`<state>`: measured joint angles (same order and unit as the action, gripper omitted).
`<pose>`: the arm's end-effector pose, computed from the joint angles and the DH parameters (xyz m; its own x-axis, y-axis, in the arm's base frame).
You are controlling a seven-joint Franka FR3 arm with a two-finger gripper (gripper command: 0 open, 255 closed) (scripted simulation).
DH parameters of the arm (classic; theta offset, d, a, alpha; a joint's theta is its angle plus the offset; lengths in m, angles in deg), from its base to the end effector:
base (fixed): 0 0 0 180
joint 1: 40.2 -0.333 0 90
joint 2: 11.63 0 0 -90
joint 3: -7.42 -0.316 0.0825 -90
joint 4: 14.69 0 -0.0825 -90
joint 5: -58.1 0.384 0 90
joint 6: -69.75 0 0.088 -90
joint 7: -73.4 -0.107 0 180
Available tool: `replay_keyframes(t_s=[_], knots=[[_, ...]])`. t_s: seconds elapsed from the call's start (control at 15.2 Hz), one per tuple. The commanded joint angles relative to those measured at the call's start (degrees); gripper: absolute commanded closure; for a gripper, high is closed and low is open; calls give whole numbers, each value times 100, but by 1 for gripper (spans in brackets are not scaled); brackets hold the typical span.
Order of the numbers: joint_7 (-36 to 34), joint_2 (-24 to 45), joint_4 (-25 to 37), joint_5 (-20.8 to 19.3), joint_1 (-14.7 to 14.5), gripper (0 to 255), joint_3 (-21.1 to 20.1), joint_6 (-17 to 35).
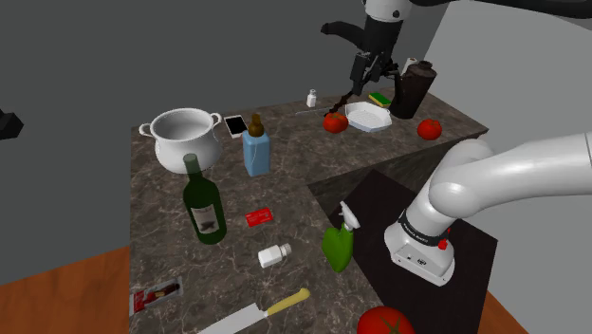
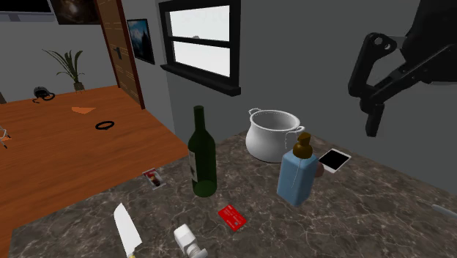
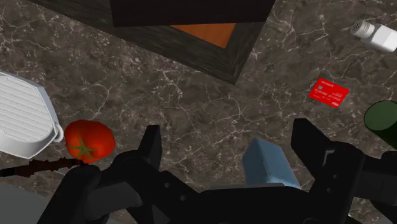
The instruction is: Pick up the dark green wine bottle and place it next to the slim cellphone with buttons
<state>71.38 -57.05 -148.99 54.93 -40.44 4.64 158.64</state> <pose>0.3030 0.0147 0.5966 1.0000 0.0021 0.0028 0.0018 -0.9960 0.0897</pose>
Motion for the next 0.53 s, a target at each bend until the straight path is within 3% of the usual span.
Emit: replay_keyframes(t_s=[0.0, 0.46], knots=[[0, 0, 0, 0, 0, 0, 0, 0], [-871, 850, 306, 578, -225, 0, -712, 414]])
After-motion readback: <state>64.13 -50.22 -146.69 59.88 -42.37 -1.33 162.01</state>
